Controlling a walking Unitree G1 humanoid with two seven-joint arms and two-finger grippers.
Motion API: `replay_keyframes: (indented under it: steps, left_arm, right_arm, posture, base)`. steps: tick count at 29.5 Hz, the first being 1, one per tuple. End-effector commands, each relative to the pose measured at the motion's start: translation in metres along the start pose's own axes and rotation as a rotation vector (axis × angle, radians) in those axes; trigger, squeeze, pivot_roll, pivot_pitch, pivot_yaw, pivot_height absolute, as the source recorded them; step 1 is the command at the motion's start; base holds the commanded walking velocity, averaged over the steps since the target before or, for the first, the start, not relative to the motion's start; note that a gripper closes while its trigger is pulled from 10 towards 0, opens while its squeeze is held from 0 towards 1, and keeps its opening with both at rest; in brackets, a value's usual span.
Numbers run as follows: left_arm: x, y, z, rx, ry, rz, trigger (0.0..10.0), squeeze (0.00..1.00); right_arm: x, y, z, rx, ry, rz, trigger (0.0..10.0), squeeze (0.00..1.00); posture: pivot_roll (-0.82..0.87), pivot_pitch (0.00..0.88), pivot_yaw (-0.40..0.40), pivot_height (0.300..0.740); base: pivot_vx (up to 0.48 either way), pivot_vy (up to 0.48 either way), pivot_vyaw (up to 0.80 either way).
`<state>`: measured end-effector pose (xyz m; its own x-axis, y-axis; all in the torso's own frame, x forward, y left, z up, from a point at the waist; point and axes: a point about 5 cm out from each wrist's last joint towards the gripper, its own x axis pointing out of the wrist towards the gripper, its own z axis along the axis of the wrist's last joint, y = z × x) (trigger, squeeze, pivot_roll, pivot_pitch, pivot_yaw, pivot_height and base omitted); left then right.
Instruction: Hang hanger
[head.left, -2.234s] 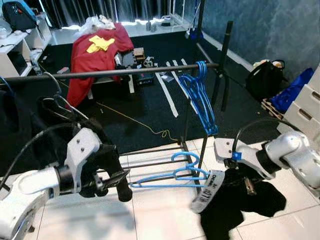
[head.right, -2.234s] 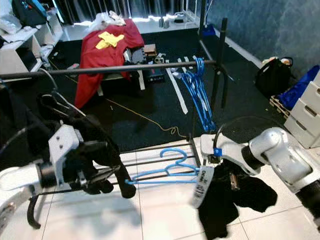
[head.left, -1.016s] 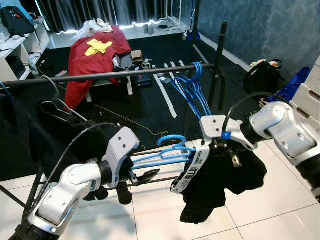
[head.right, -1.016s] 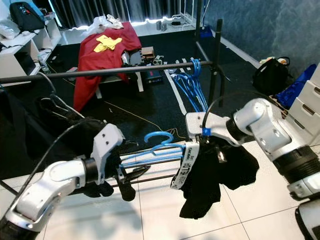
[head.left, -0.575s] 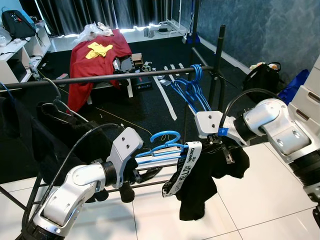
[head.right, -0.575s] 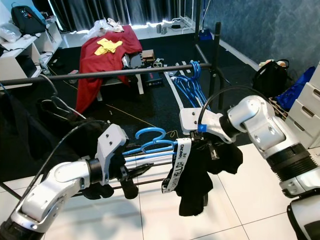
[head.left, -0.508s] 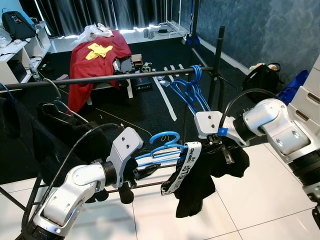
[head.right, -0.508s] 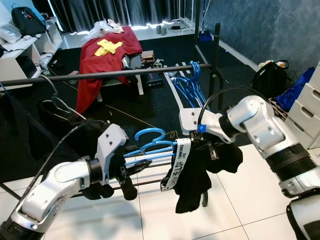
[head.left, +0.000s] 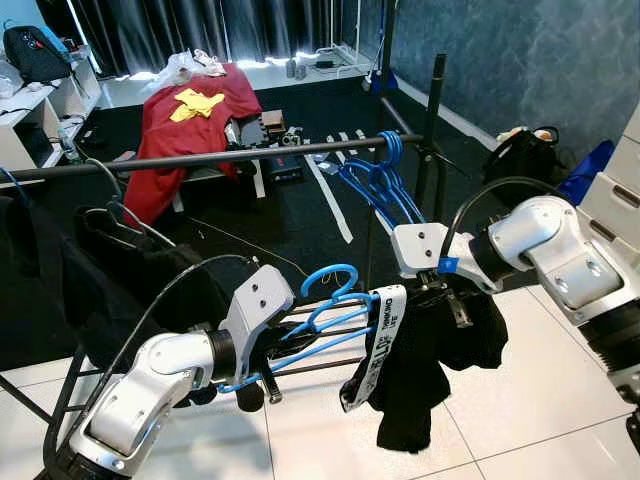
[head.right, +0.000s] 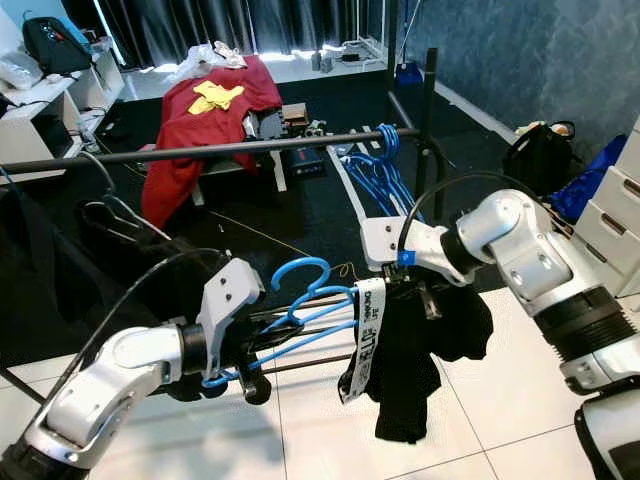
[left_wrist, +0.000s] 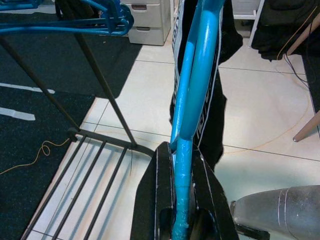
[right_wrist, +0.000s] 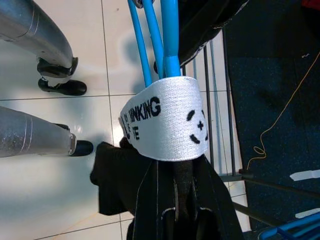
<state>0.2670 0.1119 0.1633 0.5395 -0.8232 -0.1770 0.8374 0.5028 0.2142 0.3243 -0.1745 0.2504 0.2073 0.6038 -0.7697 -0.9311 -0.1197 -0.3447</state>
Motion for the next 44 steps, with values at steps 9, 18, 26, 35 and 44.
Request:
replay_keyframes:
  steps: [9,18,26,35,44]
  left_arm:
    - [0.001,0.001,-0.003,-0.029,-0.02,0.038,0.0,0.0]
    - [-0.003,0.009,0.004,-0.137,-0.169,0.134,0.0,0.0]
    - [-0.012,0.016,-0.005,-0.153,-0.155,0.198,0.0,0.0]
    - [-0.016,0.018,-0.008,-0.16,-0.153,0.225,0.0,0.0]
    - [-0.025,0.024,-0.004,-0.174,-0.21,0.274,0.0,0.0]
  right_arm:
    - [0.003,-0.004,0.012,0.01,-0.136,-0.015,10.0,0.69]
    - [-0.005,-0.014,0.024,0.035,-0.333,-0.097,10.0,0.84]
    - [-0.029,-0.022,0.014,0.063,-0.337,-0.211,10.0,0.83]
    - [-0.043,-0.027,0.007,0.082,-0.331,-0.291,10.0,0.82]
    - [-0.077,-0.038,-0.01,0.189,-0.516,-0.687,10.0,0.79]
  posture:
    - [-0.12,0.016,0.031,0.74]
    - [-0.12,0.022,0.027,0.74]
    - [-0.12,0.027,0.027,0.74]
    - [-0.12,0.028,0.027,0.74]
    - [-0.12,0.03,0.03,0.74]
  base:
    - [0.0,0.0,0.0]
    - [0.0,0.0,0.0]
    - [0.0,0.0,0.0]
    - [0.0,0.0,0.0]
    - [0.0,0.0,0.0]
